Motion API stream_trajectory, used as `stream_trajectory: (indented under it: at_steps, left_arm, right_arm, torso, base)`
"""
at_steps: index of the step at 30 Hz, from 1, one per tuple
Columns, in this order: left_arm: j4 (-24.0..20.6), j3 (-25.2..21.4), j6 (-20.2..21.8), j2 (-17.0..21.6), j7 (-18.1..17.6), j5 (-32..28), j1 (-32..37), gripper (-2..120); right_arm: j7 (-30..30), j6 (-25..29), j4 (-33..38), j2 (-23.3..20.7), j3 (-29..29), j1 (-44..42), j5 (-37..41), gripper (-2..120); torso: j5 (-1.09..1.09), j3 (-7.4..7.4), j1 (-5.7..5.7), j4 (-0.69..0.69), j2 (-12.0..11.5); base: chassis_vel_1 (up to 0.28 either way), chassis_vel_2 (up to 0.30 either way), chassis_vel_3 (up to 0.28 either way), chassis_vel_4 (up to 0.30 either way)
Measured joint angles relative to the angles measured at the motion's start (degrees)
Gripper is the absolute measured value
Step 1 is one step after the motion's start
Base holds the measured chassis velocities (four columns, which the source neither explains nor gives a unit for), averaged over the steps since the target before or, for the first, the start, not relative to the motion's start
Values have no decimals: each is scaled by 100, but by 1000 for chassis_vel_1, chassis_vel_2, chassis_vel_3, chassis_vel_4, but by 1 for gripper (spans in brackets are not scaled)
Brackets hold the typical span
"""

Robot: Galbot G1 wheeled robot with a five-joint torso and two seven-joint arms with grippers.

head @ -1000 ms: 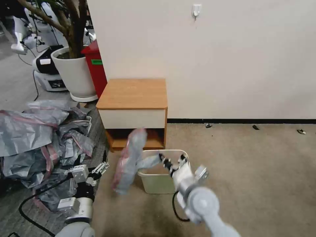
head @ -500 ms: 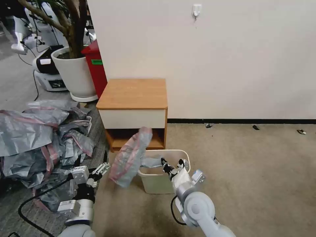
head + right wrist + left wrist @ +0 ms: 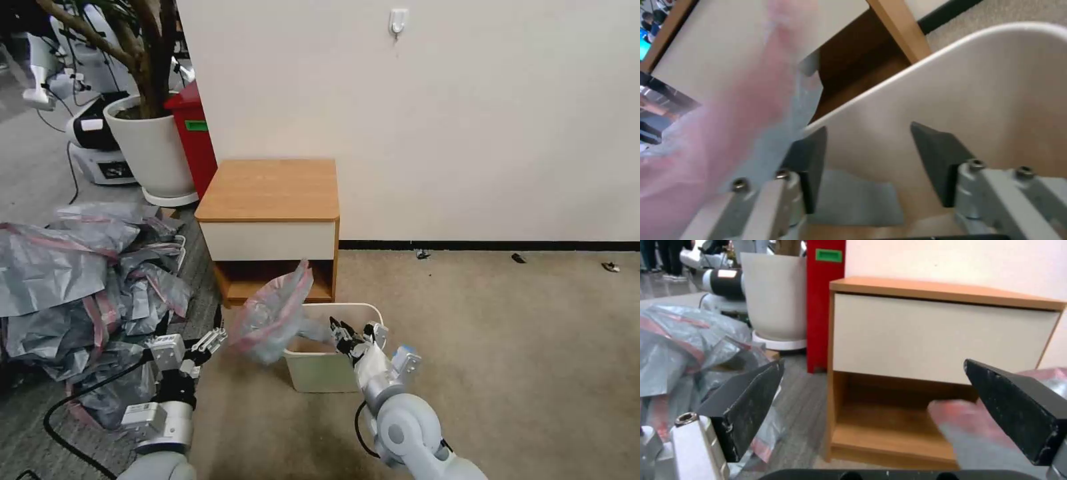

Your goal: Pick up the garbage bag from the table and place it over the trash can.

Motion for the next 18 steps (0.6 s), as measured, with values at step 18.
stream_trajectory:
  at_steps: [18]
  left_arm:
    - [-123,2,-67,180,524,-152,-5,100]
  right_arm:
    - [140,6,269,-258,470,-68,-536,100]
  torso:
    - [0,0,0,0,0]
  base:
    - [0,0,0,0]
